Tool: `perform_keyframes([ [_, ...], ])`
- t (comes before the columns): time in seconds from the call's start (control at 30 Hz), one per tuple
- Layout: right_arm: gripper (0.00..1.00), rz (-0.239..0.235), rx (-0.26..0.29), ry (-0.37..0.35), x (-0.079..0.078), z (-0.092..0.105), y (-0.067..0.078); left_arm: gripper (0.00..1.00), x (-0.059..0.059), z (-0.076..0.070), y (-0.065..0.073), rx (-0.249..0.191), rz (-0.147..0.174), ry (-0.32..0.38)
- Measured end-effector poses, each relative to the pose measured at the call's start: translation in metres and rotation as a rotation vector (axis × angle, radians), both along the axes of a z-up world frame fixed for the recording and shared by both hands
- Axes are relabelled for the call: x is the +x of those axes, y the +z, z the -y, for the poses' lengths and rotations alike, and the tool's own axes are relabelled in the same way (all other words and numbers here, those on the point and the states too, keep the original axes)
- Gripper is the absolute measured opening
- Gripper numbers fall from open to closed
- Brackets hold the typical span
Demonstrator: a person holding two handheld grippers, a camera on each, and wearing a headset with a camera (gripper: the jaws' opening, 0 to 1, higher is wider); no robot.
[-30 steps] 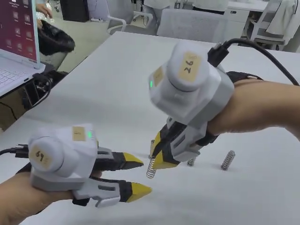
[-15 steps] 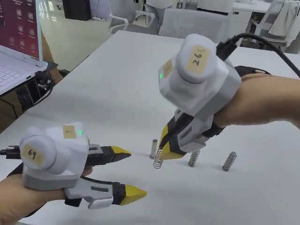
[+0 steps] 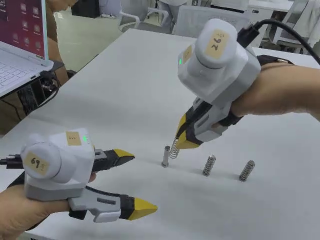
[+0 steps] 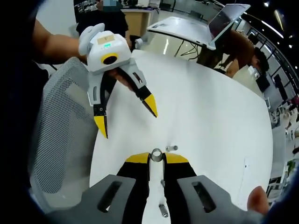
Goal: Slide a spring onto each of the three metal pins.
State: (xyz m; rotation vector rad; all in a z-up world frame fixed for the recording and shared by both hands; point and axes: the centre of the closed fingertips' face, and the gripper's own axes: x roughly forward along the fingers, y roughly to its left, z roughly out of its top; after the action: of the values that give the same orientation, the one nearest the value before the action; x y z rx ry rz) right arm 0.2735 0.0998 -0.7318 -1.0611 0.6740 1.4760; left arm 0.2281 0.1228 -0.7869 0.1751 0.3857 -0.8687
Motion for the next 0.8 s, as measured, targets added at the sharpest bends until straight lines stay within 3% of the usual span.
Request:
perform_keyframes([
  [0.23, 0.08, 0.024, 0.004, -0.015, 0.015, -0.008, -0.002, 0.68, -0.001, 0.002, -0.002, -0.002, -0.005, -0.001],
  [0.43, 0.08, 0.054, -0.028, -0.017, 0.027, -0.009, -0.011, 0.7, -0.002, 0.002, -0.004, -0.005, -0.012, 0.0],
  [0.63, 0.08, 0.056, -0.042, -0.021, 0.036, -0.013, -0.02, 0.71, -0.002, 0.001, -0.006, -0.008, -0.017, 0.006],
  [0.8, 0.08, 0.046, -0.047, -0.019, 0.034, -0.017, -0.024, 0.72, -0.002, -0.002, -0.006, -0.009, -0.017, 0.011],
])
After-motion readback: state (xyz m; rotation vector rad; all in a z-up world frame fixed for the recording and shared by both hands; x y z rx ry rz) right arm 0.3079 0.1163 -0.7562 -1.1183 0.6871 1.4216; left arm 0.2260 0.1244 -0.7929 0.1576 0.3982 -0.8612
